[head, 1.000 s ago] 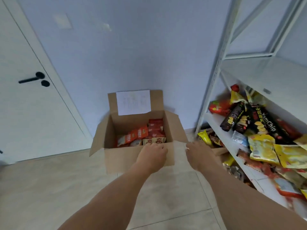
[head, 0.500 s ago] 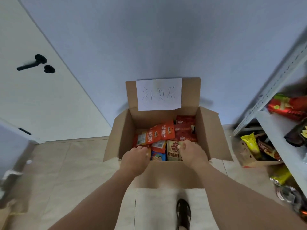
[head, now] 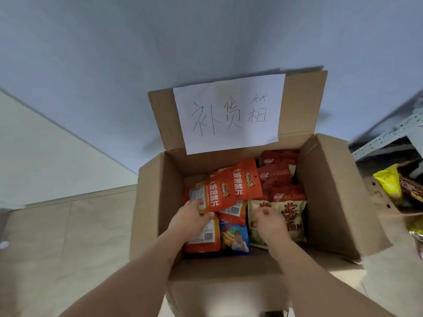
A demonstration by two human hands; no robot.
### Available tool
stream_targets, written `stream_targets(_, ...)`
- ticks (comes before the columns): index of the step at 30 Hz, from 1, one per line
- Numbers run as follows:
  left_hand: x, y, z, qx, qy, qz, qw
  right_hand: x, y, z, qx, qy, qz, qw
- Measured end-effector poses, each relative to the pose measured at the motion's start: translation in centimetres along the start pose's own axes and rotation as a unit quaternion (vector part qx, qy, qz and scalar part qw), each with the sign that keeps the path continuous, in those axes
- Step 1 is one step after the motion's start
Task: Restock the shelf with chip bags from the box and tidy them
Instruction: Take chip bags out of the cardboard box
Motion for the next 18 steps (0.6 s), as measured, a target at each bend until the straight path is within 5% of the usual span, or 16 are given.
stream_targets(6, 5.9, 10.4, -2.5, -0.035, -0.033, -0.074, 0.996, 10.3, 8.5, 3.8, 0.169, 0.165, -0.038, 0.971)
stream_targets(18, 13.3, 23.4, -6.9, -0.025, -0.010, -0.153, 0.988, 19.1, 17.1, 6.3, 0.285, 0.327, -0.091, 0.897)
Point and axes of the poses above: each hand's wrist, its own y-axis towards the middle knuckle, its own x-axis out of the palm, z = x × y, the point moved 7 cm from there along y, towards the middle knuckle, and after that the axes turned 14 degrees about z, right-handed, at the moved point
